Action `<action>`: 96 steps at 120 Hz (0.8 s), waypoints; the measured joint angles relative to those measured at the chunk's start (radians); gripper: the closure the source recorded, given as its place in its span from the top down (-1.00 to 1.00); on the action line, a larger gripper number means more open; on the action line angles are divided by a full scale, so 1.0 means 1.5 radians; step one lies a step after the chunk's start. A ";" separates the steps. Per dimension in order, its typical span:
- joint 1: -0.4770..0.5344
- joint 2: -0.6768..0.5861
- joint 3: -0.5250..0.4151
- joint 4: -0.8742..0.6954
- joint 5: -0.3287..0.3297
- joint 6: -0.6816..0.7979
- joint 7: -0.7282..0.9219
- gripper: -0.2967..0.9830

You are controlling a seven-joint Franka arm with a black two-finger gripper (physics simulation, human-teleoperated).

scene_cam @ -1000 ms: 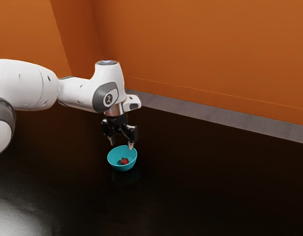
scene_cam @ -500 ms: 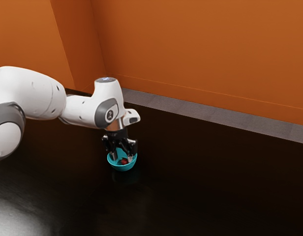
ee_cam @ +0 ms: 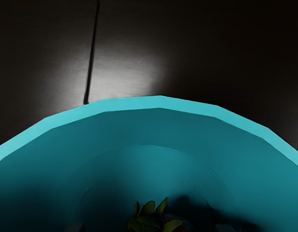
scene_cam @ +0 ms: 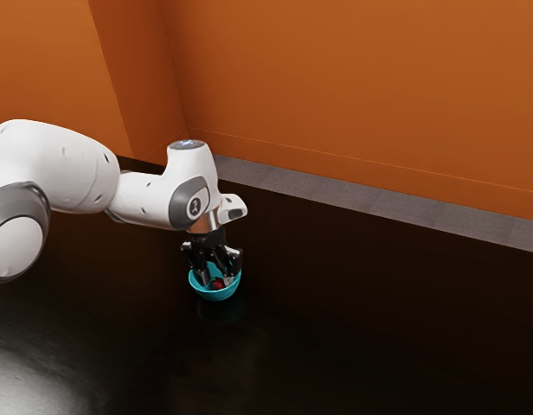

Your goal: Take strawberry from the bowl

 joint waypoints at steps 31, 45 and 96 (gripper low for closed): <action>0.001 0.001 0.002 -0.001 0.001 0.001 -0.003 -0.12; 0.001 0.001 0.002 -0.001 0.001 0.001 -0.004 -0.18; 0.001 0.004 0.001 -0.003 0.001 0.015 -0.012 -0.26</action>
